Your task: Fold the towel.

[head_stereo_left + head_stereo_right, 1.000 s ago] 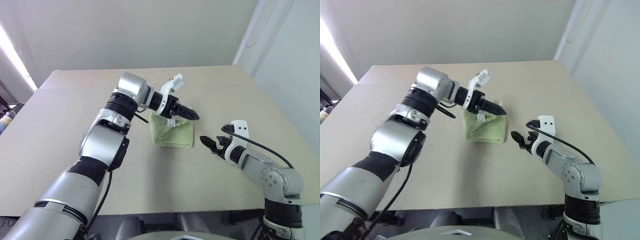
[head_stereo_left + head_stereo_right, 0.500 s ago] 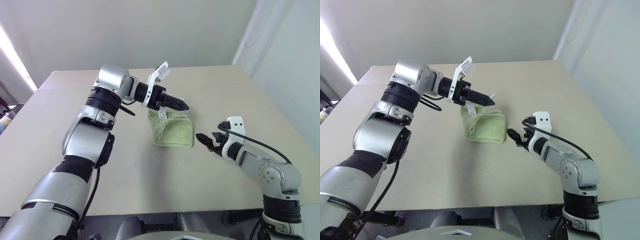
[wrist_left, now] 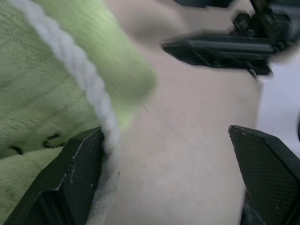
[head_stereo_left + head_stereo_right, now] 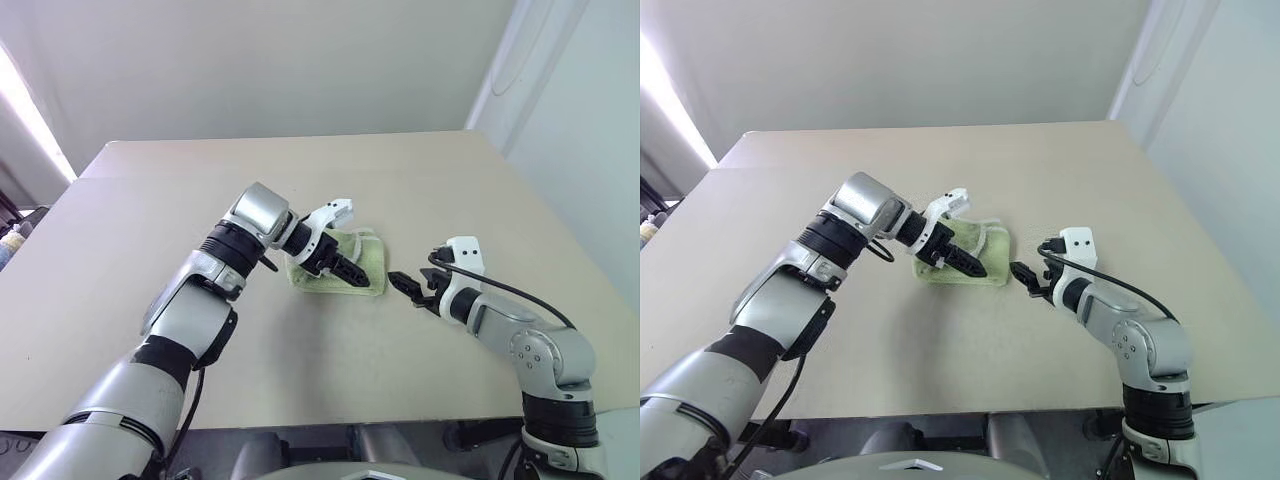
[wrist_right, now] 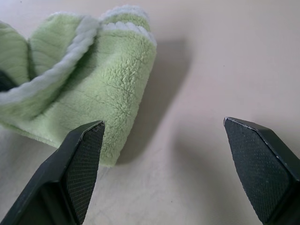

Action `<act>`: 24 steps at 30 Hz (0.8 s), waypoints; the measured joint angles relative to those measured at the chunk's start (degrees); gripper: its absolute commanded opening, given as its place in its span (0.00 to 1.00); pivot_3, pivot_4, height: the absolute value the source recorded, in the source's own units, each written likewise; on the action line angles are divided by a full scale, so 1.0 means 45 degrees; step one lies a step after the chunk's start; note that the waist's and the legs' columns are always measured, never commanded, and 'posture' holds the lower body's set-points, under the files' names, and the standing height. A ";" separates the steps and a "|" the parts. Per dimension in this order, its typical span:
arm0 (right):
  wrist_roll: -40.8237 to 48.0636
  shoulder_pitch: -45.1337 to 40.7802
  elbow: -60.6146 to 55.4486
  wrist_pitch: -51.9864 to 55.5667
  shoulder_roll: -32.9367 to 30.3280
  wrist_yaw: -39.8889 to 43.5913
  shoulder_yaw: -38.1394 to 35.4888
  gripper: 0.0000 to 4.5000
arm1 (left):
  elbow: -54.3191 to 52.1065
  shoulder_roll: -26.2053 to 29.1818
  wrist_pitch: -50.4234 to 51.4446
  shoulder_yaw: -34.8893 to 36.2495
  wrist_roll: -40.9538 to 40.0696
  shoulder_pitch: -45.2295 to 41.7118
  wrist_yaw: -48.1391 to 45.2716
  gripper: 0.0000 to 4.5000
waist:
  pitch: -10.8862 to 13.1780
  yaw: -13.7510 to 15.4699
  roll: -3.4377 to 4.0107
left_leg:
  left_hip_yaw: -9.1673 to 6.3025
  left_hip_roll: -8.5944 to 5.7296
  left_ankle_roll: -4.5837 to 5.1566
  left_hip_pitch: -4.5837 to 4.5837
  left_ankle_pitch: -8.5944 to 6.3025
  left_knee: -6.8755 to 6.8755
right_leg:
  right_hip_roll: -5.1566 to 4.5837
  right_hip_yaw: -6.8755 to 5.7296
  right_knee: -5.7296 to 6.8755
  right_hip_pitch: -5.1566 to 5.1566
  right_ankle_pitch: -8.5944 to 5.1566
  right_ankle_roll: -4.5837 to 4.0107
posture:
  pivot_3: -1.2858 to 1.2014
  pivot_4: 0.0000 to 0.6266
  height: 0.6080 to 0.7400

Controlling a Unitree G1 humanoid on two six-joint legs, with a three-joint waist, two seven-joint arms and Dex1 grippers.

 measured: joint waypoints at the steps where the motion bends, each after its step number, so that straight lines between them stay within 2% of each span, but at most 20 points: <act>1: -0.0007 0.0000 0.0002 0.0000 0.0000 0.0004 0.0001 0.95 | -0.0514 0.0220 -0.0432 -0.0301 0.0053 0.0107 -0.0180 0.99 | -0.0001 0.0001 0.0002 | 0.0001 0.0000 0.0000 0.0002 0.0000 -0.0001 | -0.0001 0.0001 0.0000 0.0000 0.0000 -0.0001 | 0.52 0.00 0.79; 8: -0.0152 -0.0116 0.0354 -0.0005 -0.0002 0.0088 0.0042 0.95 | -0.1528 0.0799 -0.2684 -0.0769 0.0275 0.0515 -0.0674 0.99 | 0.0000 0.0020 0.0002 | 0.0003 0.0000 0.0000 -0.0002 0.0000 0.0002 | -0.0002 0.0001 -0.0004 0.0001 -0.0002 -0.0003 | 0.52 0.00 0.79; 13: -0.0300 -0.0316 0.0597 -0.0112 0.0104 0.0139 0.0167 0.95 | -0.0777 0.0009 -0.4512 -0.0582 0.0620 0.0773 -0.0128 0.99 | 0.0000 0.0031 0.0001 | 0.0004 -0.0002 0.0000 -0.0007 0.0000 0.0004 | -0.0001 0.0000 -0.0009 0.0002 -0.0002 -0.0003 | 0.52 0.00 0.79; 18: -0.0382 -0.0435 0.0869 -0.0123 0.0140 0.0183 0.0215 0.95 | 0.1156 -0.1128 -0.4167 -0.0348 0.0790 0.0260 0.0293 0.99 | 0.0000 0.0023 0.0000 | 0.0004 -0.0005 0.0001 -0.0009 0.0000 0.0009 | -0.0001 0.0000 -0.0010 0.0002 -0.0001 -0.0002 | 0.52 0.00 0.79; 21: -0.0380 -0.0474 0.0876 -0.0125 0.0158 0.0226 0.0202 0.95 | 0.1776 -0.1308 -0.4202 -0.0642 0.1584 -0.0207 0.0928 0.99 | -0.0001 -0.0013 0.0002 | 0.0003 -0.0004 0.0001 -0.0002 0.0000 0.0003 | 0.0004 0.0002 -0.0006 0.0002 -0.0002 -0.0002 | 0.52 0.00 0.79; 24: -0.0381 -0.0471 0.0877 -0.0125 0.0158 0.0266 0.0198 0.95 | 0.1782 -0.1081 -0.5665 -0.1189 0.2922 -0.0195 0.2016 0.99 | -0.0001 0.0007 0.0002 | -0.0002 -0.0002 0.0001 0.0002 0.0000 0.0000 | 0.0006 0.0001 0.0004 0.0002 -0.0001 -0.0002 | 0.52 0.00 0.79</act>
